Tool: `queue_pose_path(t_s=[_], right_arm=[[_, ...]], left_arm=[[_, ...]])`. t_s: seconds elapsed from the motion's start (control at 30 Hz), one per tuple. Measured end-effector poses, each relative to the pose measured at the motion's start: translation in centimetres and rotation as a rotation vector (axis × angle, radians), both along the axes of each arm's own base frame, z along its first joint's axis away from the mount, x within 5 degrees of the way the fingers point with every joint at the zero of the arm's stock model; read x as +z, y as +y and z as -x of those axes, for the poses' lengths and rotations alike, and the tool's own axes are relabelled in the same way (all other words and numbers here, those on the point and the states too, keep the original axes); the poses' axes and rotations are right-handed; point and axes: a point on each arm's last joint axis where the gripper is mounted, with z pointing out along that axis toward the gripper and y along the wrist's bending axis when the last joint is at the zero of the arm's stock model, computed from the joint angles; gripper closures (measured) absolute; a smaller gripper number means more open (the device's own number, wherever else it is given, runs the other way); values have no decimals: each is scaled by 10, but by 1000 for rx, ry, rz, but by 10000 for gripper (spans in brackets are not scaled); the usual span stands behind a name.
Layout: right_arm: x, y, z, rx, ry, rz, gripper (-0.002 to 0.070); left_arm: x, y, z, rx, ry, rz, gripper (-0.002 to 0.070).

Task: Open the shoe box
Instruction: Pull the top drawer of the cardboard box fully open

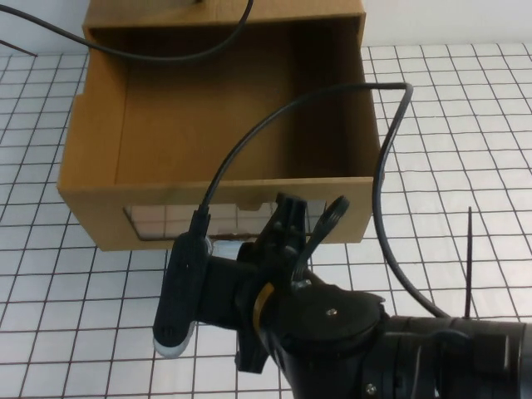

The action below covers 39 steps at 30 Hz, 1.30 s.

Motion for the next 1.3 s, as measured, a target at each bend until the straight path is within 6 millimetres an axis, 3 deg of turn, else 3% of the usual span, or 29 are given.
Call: queue_pose_path(t_s=[0.3, 0.43, 0.53, 0.7, 0.87, 1.1, 1.3], right_arm=[[9, -6, 11, -46, 79, -64, 682], [38, -21, 30, -62, 101, -152, 682], [68, -41, 35, -136, 111, -250, 682], [106, -81, 25, -307, 92, -334, 687], [126, -131, -7, -530, 78, -418, 687], [129, -204, -47, -787, 189, -523, 689], [116, -241, -64, -829, 298, -642, 689]], left_arm=[[1, -1, 1, -5, 0, 12, 677], [10, 0, 4, -10, -29, 2, 677], [29, 3, 14, -11, -82, -5, 677], [79, 10, 49, -7, -211, 4, 677], [119, 25, 88, 50, -329, -62, 677], [132, 39, 137, 75, -343, -131, 677], [115, 52, 193, 89, -357, -156, 677]])
